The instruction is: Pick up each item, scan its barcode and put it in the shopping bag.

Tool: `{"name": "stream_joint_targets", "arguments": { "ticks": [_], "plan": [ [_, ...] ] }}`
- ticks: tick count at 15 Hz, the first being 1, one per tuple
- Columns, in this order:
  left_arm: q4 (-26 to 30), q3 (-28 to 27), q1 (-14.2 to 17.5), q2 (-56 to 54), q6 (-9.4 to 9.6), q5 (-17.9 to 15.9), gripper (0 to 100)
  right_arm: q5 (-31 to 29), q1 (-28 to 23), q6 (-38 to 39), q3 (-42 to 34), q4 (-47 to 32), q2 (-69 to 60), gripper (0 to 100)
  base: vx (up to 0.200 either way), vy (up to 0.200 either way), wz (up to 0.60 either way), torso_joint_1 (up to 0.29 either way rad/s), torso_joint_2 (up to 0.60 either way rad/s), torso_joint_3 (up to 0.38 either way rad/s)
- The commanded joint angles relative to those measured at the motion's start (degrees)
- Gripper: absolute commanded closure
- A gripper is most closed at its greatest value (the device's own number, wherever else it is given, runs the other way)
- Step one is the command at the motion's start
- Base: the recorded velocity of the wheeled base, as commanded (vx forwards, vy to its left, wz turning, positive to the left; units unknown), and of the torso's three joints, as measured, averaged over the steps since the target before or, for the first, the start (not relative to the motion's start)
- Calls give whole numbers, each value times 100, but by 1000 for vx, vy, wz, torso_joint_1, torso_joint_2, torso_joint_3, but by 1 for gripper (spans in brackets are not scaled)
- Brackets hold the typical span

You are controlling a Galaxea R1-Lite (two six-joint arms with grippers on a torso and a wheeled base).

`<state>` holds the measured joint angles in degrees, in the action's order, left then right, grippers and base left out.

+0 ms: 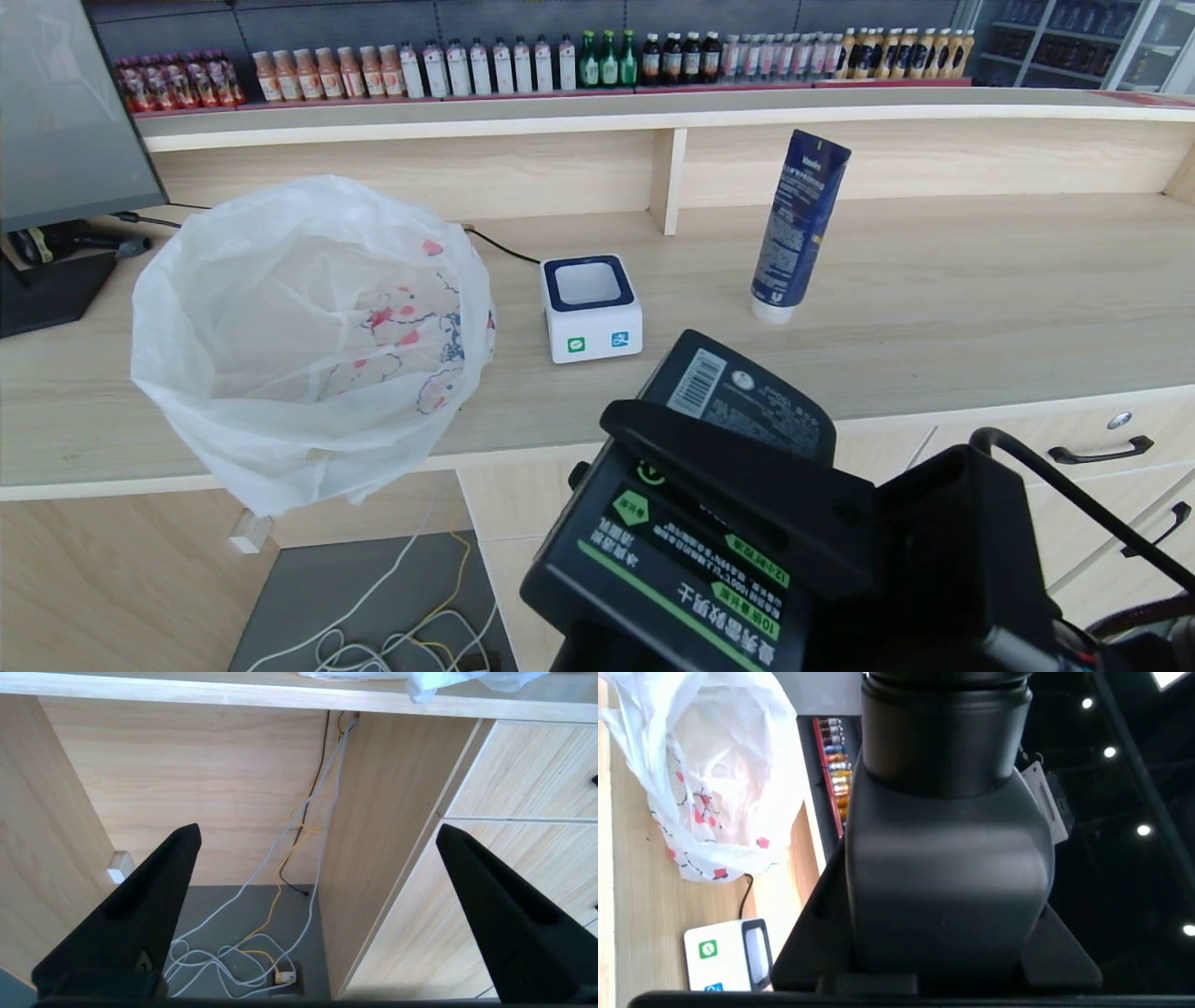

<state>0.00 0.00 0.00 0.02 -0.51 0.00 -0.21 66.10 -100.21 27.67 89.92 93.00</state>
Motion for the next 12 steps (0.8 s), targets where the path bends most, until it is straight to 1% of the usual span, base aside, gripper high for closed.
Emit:
{"name": "stream_joint_targets", "arguments": {
  "ticks": [1,3,7,9,11,12],
  "plan": [
    [0,0,0,-2,-2,0,0,3,-62,19,-69,8,-80,100,0,0,0,0,0,0],
    [0,0,0,-2,-2,0,0,3,-115,28,-78,8,-124,100,0,0,0,0,0,0],
    [0,0,0,-2,-2,0,0,3,-290,405,-192,8,-230,100,0,0,0,0,0,0],
    [0,0,0,-2,-2,0,0,3,-405,836,-262,8,-230,100,0,0,0,0,0,0],
    [0,0,-9,-2,-2,0,0,3,-660,1812,-596,8,-230,100,0,0,0,0,0,0],
    [0,0,-9,-2,-2,0,0,3,-730,2075,-684,8,-230,100,0,0,0,0,0,0]
  ]
}}
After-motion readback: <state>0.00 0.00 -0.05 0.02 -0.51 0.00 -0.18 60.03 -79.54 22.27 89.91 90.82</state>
